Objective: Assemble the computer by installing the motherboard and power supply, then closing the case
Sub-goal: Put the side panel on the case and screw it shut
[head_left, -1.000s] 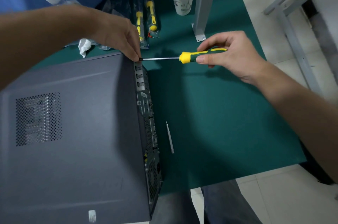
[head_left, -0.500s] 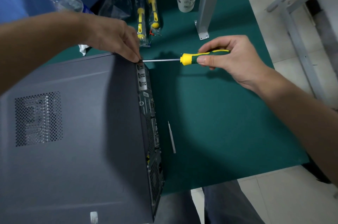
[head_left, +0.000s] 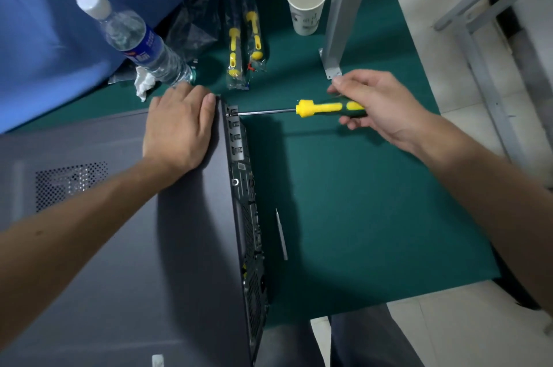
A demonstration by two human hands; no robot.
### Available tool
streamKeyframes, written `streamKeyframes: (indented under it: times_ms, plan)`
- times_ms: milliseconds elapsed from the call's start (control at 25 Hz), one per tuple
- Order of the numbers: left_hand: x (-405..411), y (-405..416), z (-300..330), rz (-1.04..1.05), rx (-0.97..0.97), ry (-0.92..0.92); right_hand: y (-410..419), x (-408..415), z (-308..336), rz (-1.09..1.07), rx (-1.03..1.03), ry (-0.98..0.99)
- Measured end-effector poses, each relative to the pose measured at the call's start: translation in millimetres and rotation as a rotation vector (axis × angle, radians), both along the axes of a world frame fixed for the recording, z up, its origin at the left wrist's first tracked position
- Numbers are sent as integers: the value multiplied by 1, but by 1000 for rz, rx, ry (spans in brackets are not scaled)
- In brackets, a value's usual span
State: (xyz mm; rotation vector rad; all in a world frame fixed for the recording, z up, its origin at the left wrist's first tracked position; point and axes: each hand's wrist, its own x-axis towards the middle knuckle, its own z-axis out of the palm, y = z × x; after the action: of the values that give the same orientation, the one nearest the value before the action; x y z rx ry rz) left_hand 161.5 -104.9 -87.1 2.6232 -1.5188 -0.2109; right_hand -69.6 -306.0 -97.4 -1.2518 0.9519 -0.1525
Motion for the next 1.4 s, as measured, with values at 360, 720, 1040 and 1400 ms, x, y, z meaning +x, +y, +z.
streamKeyframes:
  times_ms: [360, 720, 1040, 1400]
  plan:
    - [1, -1, 0, 23, -41, -2, -1, 5, 9, -6, 61, 14]
    - [0, 0, 0, 29, -48, 7, 0, 0, 10, -11, 120, 21]
    - [1, 1, -2, 32, -61, 11, 6, 1, 7, -52, 8, 18]
    - [1, 1, -2, 28, -64, 11, 2, 3, 12, 11, -94, 118]
